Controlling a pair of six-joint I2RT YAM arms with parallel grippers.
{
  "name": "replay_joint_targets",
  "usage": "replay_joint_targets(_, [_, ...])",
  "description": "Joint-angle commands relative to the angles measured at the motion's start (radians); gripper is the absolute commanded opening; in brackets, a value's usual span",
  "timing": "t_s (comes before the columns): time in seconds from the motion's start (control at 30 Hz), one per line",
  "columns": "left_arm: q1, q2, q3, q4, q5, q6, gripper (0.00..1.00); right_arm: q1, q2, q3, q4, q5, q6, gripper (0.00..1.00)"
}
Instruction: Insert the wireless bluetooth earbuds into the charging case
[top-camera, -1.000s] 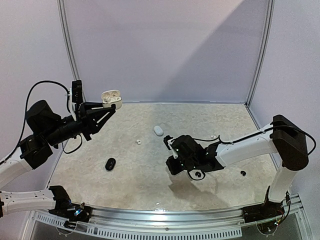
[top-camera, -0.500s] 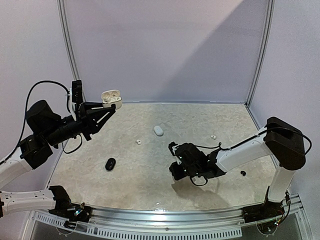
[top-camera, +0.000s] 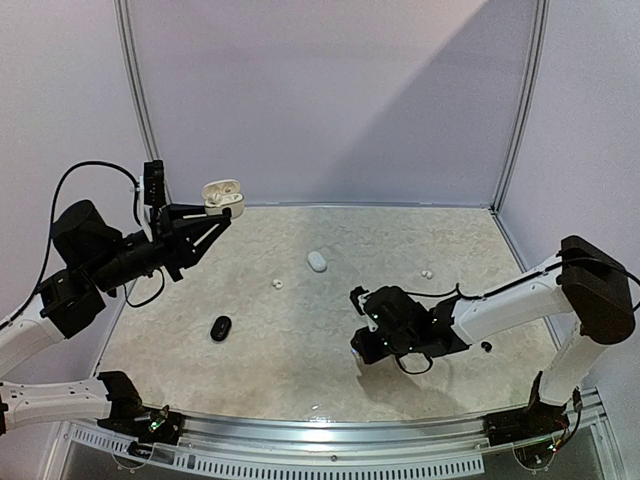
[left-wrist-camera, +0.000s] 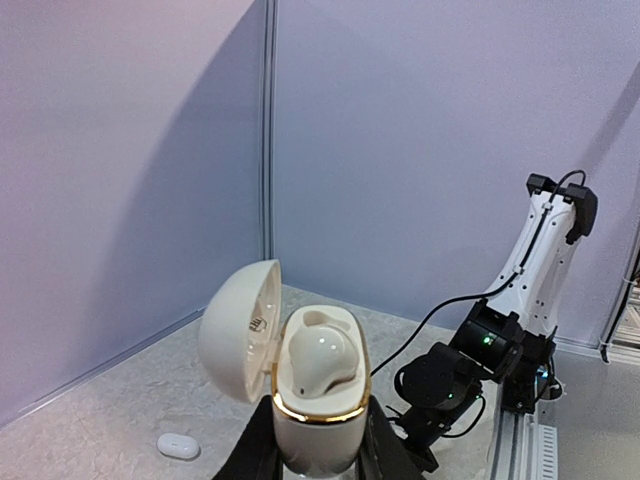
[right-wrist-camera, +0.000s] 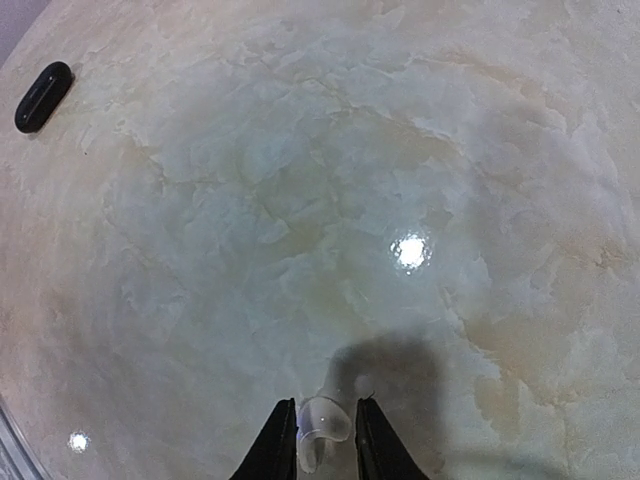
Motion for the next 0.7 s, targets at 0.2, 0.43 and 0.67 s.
replay_joint_targets(0.2, [0.011,0.002,-0.008,0.012,0.006,0.003,0.00,-0.003,-0.053,0.156,-0.351,0.053,-0.052,0.35])
replay_joint_targets(0.43, [0.011,0.001,-0.007,0.012,0.007,0.003,0.00,0.024,0.106,0.470,-0.656,0.114,0.020,0.60])
replay_joint_targets(0.67, [0.011,0.000,-0.008,0.011,0.009,0.005,0.00,0.077,0.312,0.707,-0.900,0.183,-0.003,0.56])
